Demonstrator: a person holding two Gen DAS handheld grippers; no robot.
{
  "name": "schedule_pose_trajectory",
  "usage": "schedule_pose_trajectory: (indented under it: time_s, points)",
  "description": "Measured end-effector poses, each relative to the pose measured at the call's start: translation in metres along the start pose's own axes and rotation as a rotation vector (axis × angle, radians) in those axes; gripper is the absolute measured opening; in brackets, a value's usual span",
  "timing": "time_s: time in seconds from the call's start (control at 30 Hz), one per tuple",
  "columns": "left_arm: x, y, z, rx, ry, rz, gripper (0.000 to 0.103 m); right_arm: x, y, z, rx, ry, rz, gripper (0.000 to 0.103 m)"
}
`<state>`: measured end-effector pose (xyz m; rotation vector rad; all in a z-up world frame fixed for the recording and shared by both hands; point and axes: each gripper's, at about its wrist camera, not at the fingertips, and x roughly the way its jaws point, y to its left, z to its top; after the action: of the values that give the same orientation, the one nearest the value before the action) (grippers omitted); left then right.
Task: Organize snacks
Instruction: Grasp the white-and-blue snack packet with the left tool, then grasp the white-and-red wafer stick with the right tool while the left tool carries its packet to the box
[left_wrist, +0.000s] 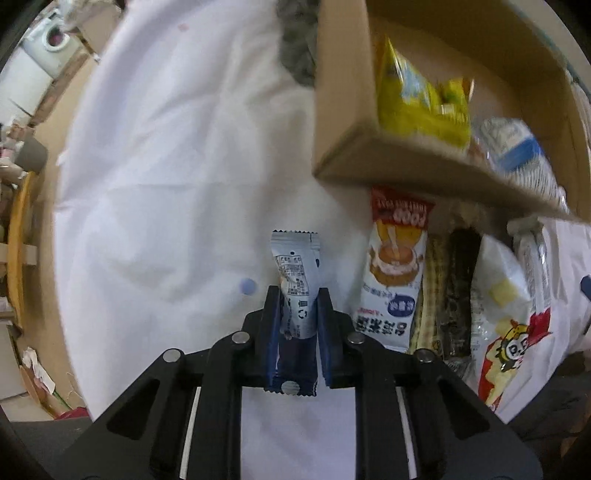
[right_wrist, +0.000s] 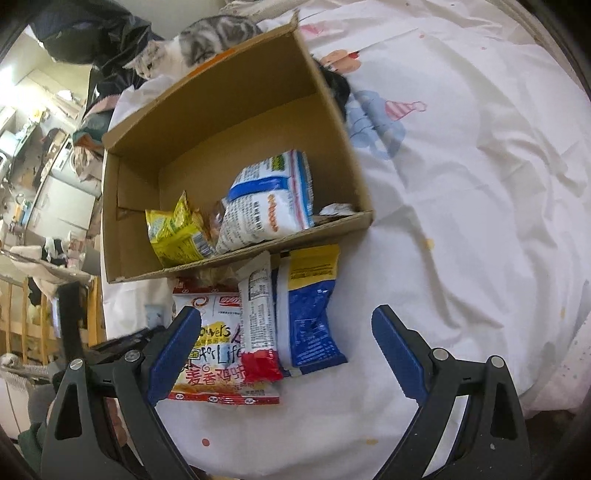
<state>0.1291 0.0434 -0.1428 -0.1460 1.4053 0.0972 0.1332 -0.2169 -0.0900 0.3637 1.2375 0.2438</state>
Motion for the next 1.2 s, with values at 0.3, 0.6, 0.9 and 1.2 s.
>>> schedule_pose_trajectory:
  time_s: [0.3,0.6,0.9,1.2]
  points:
    - [-0.041,0.007,-0.026,-0.043,-0.065,-0.088,0.015,0.036,0.041,-0.007,-0.196,0.081,-0.118,0.081]
    - [-0.049,0.010,-0.029,-0.026,-0.077,-0.098,0.015,0.063,0.057,-0.013,-0.302,0.123,-0.243,0.045]
    - [-0.047,0.000,-0.019,0.007,-0.093,-0.101,0.015,0.044,0.047,-0.028,-0.287,0.123,-0.139,0.016]
    - [-0.060,-0.008,-0.020,0.037,-0.137,-0.116,0.015,-0.010,0.027,-0.036,-0.237,0.061,0.066,0.016]
